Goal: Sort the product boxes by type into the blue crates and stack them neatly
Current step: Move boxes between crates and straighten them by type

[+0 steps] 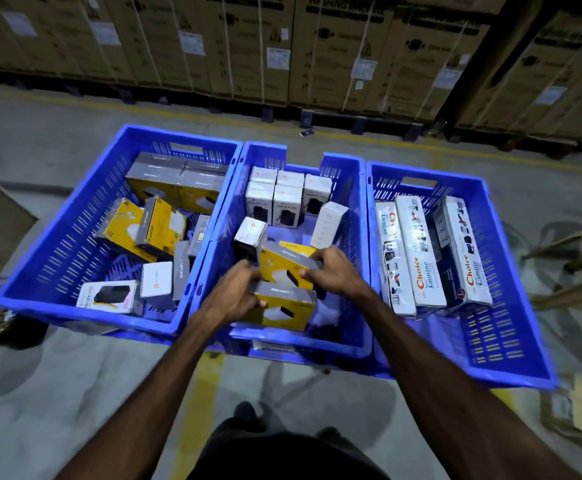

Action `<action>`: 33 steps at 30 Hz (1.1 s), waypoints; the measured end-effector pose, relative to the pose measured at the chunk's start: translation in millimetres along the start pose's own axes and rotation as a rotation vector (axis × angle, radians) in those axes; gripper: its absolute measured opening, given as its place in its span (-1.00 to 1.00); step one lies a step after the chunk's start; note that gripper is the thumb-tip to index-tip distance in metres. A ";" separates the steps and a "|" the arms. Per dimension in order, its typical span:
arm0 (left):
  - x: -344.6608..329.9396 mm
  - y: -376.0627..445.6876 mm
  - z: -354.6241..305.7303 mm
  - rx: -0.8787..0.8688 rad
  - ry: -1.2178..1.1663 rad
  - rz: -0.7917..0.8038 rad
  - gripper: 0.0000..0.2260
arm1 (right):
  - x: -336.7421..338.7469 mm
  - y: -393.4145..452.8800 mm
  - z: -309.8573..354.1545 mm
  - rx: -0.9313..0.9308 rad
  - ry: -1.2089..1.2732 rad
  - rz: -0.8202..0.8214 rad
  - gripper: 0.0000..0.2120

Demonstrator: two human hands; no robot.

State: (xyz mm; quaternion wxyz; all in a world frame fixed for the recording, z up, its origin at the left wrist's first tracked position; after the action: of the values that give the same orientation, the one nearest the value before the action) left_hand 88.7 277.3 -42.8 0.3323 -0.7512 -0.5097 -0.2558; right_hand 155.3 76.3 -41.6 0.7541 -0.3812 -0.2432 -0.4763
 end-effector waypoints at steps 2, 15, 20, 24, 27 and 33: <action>28.0 -21.4 -0.7 0.032 -0.010 -0.132 -0.66 | 26.3 -10.1 8.1 0.025 0.132 -0.120 -0.72; 125.7 -168.4 65.1 0.314 -0.747 -0.866 -0.74 | 38.2 3.2 126.6 0.106 0.837 -0.086 -0.70; 185.8 -191.5 102.5 0.404 -0.618 -0.962 -0.83 | 0.2 51.1 201.3 0.016 0.808 0.007 -0.73; 236.1 -184.1 138.7 0.535 -0.215 -0.911 -0.73 | -37.5 84.8 230.9 -0.131 0.772 0.063 -0.76; 261.8 -168.8 159.2 0.582 -0.081 -0.841 -0.64 | -52.2 103.1 235.6 -0.180 0.714 0.034 -0.76; 277.0 -148.8 204.7 0.601 -0.098 -0.829 -0.64 | -61.1 124.8 227.9 -0.160 0.636 -0.075 -0.75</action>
State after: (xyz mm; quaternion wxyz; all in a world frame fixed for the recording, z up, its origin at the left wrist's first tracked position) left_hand 55.6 636.5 60.2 0.3801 -0.3685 -0.8306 -0.1726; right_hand 241.0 324.6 5.8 0.7418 -0.2622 0.0290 -0.6165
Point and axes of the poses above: each hand's wrist, its own y-axis towards the middle knuckle, its own x-axis out of the back of the hand, z = x × y, the point moved 10 cm from there along y, towards the middle knuckle, and after that the axes turned 5 degrees about z, right-handed, at the moved point
